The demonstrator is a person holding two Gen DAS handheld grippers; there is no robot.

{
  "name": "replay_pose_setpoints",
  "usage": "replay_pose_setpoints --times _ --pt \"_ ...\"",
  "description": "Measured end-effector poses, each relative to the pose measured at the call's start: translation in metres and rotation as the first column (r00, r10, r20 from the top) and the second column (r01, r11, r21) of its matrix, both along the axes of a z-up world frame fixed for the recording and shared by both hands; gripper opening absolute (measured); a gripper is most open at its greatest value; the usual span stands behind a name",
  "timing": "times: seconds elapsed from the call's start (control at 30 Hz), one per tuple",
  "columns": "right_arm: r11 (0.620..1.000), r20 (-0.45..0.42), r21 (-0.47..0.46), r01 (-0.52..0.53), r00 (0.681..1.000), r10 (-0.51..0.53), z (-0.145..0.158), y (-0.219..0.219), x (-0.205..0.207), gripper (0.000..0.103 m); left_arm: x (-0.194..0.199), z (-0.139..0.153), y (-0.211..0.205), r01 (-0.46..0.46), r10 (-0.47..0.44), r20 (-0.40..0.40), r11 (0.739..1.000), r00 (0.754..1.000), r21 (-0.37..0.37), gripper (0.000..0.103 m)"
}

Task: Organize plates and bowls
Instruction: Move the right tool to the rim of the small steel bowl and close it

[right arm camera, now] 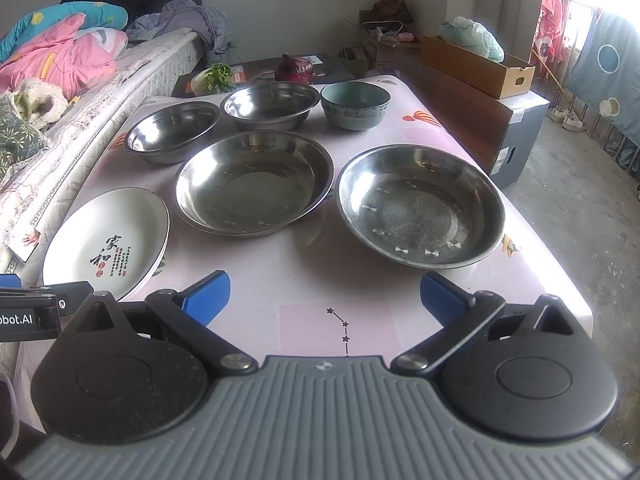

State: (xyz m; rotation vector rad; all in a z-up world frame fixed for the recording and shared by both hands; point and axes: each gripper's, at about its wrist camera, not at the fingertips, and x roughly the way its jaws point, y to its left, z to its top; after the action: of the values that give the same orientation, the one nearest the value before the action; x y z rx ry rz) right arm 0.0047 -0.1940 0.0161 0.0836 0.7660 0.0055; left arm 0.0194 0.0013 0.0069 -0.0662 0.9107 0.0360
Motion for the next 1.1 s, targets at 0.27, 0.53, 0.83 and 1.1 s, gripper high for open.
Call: replay_pose_setpoints --times 0.27,0.53,0.83,1.1 --pt "0.99 0.124 0.071 -0.119 0.986 0.11 0.02 0.005 0.042 0.102 0.047 0.024 0.034 -0.066 0.063 0.061 0.997 0.996 0.042 0.103" --pt "0.973 0.215 0.07 -0.22 0.956 0.201 0.038 0.023 0.098 0.102 0.098 0.042 0.075 -0.132 0.131 0.106 0.991 0.986 0.002 0.103" --pt "0.947 0.23 0.13 -0.295 0.938 0.261 0.037 0.045 0.175 0.102 0.16 0.038 0.108 -0.135 0.14 0.125 0.99 0.982 -0.051 0.103" --pt "0.93 0.183 0.198 -0.309 0.944 0.275 0.015 0.068 0.253 0.096 0.232 0.02 0.106 -0.075 0.064 0.12 0.993 0.991 0.093 0.096"
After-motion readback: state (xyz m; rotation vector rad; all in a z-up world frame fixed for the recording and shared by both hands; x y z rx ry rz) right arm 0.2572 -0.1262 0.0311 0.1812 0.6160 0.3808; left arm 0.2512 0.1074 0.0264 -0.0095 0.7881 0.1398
